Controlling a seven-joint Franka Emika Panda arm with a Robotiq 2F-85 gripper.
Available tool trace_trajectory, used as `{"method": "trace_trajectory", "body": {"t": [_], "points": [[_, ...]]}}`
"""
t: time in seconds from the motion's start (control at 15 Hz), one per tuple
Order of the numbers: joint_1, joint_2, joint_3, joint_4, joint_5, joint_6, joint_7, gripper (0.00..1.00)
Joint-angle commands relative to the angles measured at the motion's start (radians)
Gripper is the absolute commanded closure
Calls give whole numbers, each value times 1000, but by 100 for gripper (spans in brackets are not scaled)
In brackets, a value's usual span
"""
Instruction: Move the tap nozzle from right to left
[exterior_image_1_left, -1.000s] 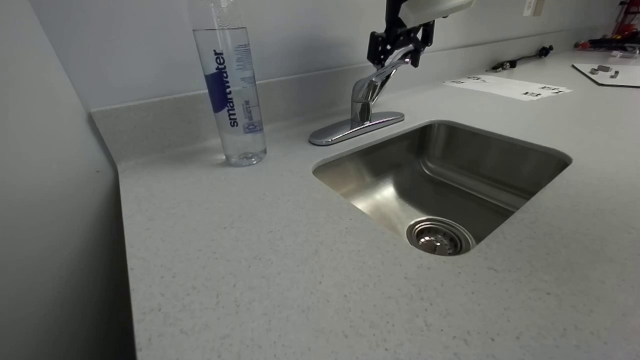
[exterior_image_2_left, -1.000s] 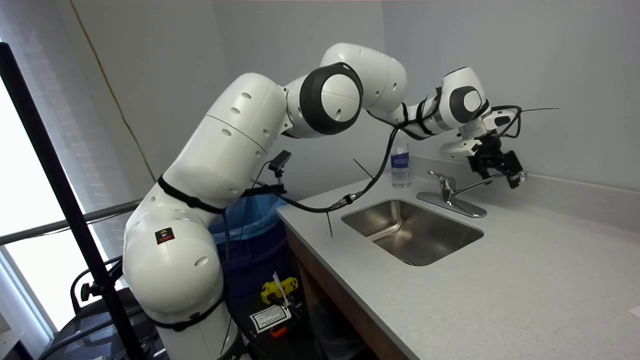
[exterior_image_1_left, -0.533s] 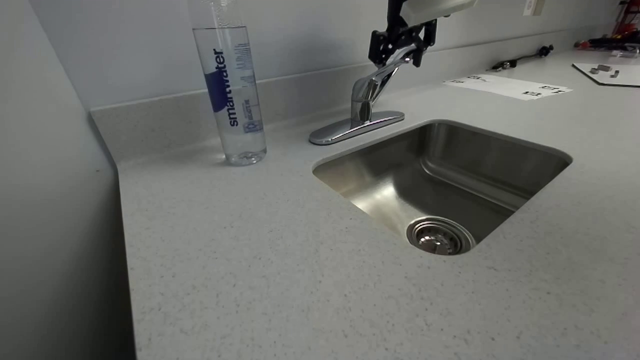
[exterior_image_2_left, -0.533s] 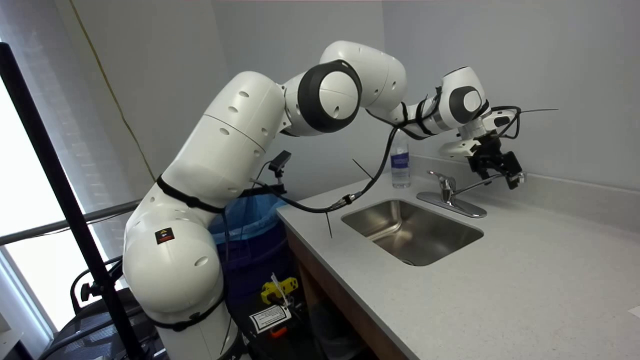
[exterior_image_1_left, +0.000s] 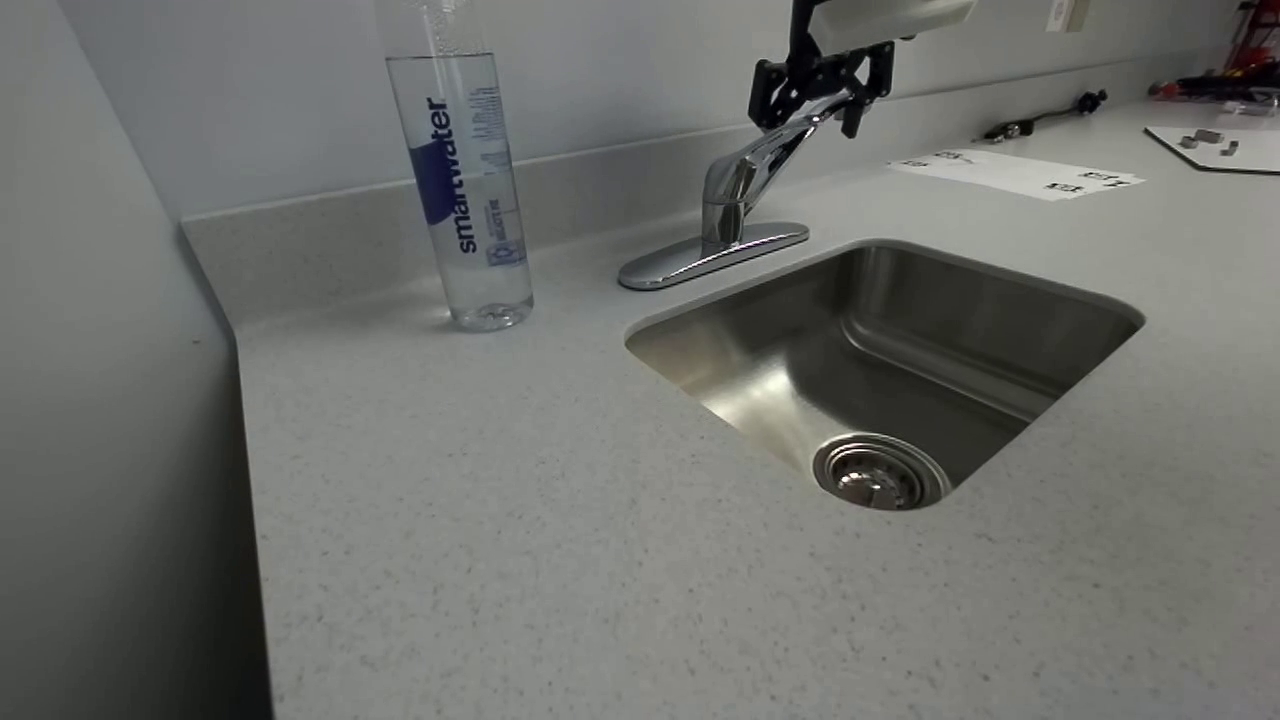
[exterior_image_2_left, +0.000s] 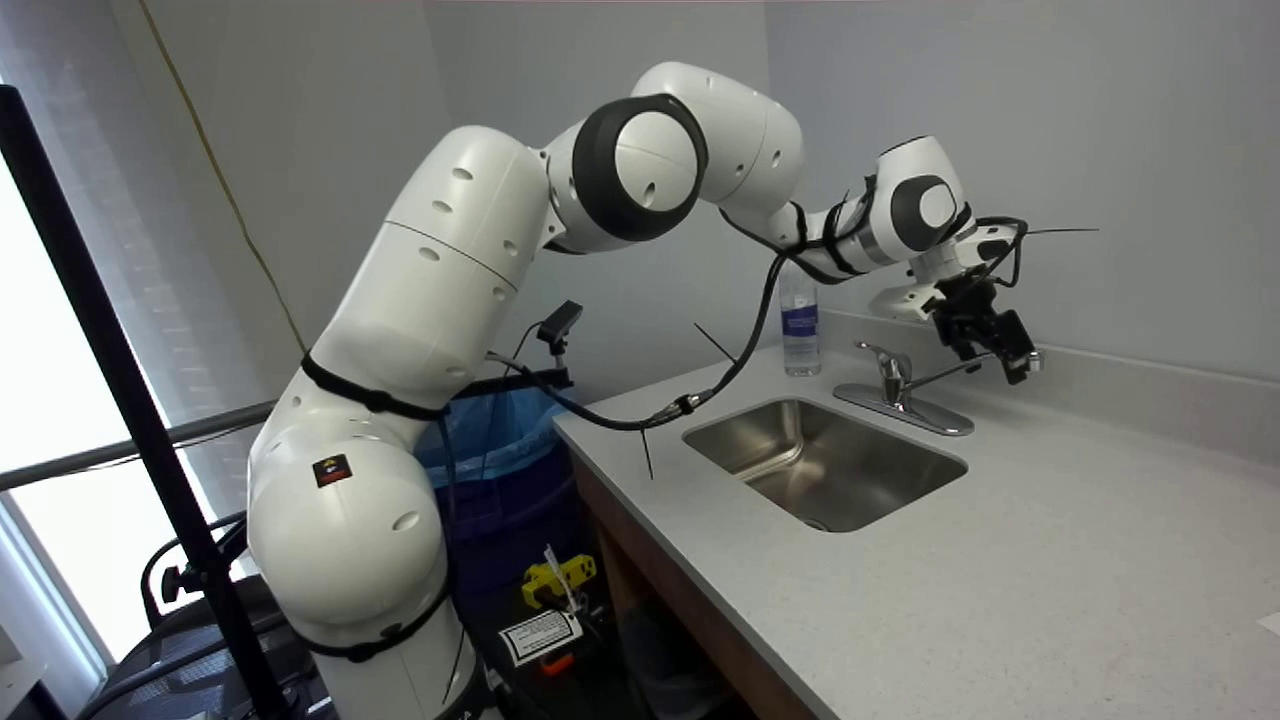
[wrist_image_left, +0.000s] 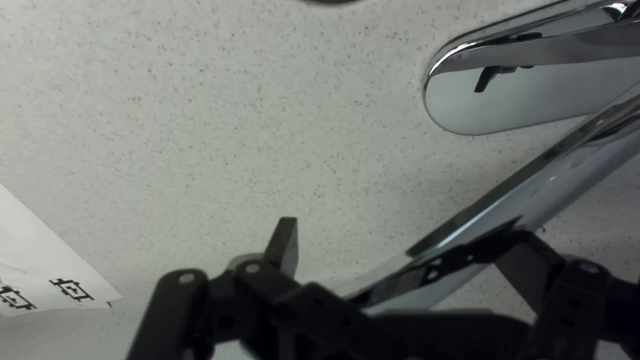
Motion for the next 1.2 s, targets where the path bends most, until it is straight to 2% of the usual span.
{"method": "trace_trajectory", "body": {"t": [0.0,0.2,0.53,0.73,0.93,1.0,1.13], "points": [[13,-139,-42,-211,-39,-3,-3,0],[27,-164,-58,-262,-35,50,113,0],[83,-197,-89,-320,-62,-10,356,0],[113,-204,-115,-344,-112,14,533,0],[132,-215,-131,-364,-176,-15,680,17],[135,-219,-135,-374,-192,-19,739,4],[138,-224,-132,-384,-218,-69,831,0]]}}
